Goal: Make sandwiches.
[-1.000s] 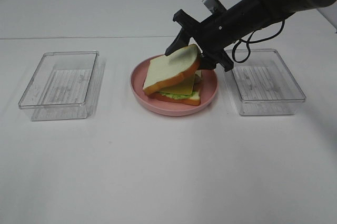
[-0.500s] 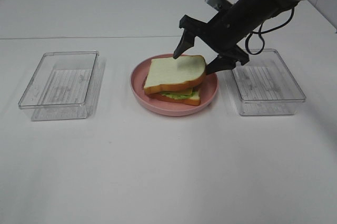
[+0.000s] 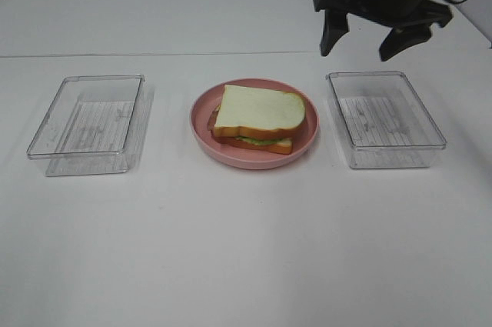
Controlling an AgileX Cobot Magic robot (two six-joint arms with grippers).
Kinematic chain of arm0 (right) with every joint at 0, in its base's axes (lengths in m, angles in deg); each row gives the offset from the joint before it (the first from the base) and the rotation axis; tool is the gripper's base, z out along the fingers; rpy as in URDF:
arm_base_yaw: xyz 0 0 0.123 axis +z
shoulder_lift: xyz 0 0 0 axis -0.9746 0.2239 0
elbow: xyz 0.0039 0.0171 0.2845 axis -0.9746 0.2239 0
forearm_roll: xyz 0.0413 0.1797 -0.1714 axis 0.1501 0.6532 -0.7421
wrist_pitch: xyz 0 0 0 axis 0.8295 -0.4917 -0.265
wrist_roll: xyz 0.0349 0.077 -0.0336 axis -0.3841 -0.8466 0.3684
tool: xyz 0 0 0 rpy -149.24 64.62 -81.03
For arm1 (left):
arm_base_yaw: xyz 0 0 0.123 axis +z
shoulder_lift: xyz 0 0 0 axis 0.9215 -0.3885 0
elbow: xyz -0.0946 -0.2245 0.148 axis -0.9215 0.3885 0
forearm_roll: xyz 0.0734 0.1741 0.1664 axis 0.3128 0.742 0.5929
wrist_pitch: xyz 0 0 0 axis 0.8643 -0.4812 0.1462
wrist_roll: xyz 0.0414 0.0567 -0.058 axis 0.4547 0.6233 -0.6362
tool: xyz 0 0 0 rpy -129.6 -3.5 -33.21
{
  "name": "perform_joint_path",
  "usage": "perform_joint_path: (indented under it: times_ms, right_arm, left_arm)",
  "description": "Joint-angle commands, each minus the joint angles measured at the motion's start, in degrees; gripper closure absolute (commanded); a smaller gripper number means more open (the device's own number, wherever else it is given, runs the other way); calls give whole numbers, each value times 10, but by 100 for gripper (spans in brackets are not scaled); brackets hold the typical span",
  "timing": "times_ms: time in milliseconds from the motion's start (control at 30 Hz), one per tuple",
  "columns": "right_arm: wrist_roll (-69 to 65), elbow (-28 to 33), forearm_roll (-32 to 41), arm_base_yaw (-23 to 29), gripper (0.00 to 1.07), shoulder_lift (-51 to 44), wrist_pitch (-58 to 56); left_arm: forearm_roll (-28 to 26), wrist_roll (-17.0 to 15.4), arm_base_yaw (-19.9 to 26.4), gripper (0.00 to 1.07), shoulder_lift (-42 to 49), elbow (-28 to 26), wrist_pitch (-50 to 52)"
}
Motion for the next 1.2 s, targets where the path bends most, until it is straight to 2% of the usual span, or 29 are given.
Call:
perform_joint_path:
  times_ms: [33,167,200,233,300,433,533,567,600,633,667,700,733,767,800,833,867,900,967,1000,1033,1100,1133,1200]
  right_arm:
    - [-25,-4,-74,-18,26,-29,-48]
    - [-11,-5,-77,-59,26,-33,-85]
    - [2,-5,-74,-89,26,-32,-103]
    - [2,-5,-74,-89,26,-32,-103]
    - [5,-5,-74,-129,26,-35,-115]
    - [11,-2,-74,-148,26,-41,-123]
    - [27,30,-72,-154,26,-77,-143]
    - [29,51,-72,-154,27,-96,-143]
    - [30,109,-64,-152,27,-142,-131]
    - [30,109,-64,-152,27,-142,-131]
    - [30,144,-56,-152,27,-175,-117]
    - [30,209,-40,-152,27,-242,-96]
    - [30,209,-40,-152,27,-242,-96]
    - [30,238,-33,-152,27,-283,-86]
    - [30,306,-29,-152,27,-369,-73]
    - [30,306,-29,-152,27,-369,-73]
    - [30,330,-29,-152,27,-405,-72]
    - [29,383,-34,-152,27,-493,-72]
    - [29,406,-33,-153,27,-529,-72]
    - [28,441,-33,-153,27,-619,-73]
    - [28,441,-33,-153,27,-619,-73]
    - [28,476,-29,-153,27,-737,-87]
    - [28,476,-29,-153,27,-737,-87]
    - [28,497,-36,-153,27,-843,-116]
  left_arm:
    - [-3,-6,-1,9,12,3,6]
    - [-3,-6,-1,9,12,3,6]
    - [-3,-6,-1,9,12,3,6]
    - [-3,-6,-1,9,12,3,6]
    - [-3,-6,-1,9,12,3,6]
    - [-3,-6,-1,9,12,3,6]
    - [-3,-6,-1,9,12,3,6]
    - [-3,-6,-1,9,12,3,6]
    - [-3,-6,-1,9,12,3,6]
    - [-3,-6,-1,9,12,3,6]
    - [-3,-6,-1,9,12,3,6]
    - [-3,-6,-1,9,12,3,6]
    - [-3,-6,-1,9,12,3,6]
    - [-3,-6,-1,9,12,3,6]
    - [-3,-6,-1,9,12,3,6]
    - [-3,-6,-1,9,12,3,6]
    - [-3,-6,-1,9,12,3,6]
    - [-3,-6,-1,9,12,3,6]
    - [-3,-6,-1,9,12,3,6]
    - [-3,-6,-1,9,12,3,6]
    - [-3,-6,-1,9,12,3,6]
    - [-3,-6,-1,9,12,3,6]
    - [-3,-6,-1,9,12,3,6]
    - [-3,-6,-1,9,12,3,6]
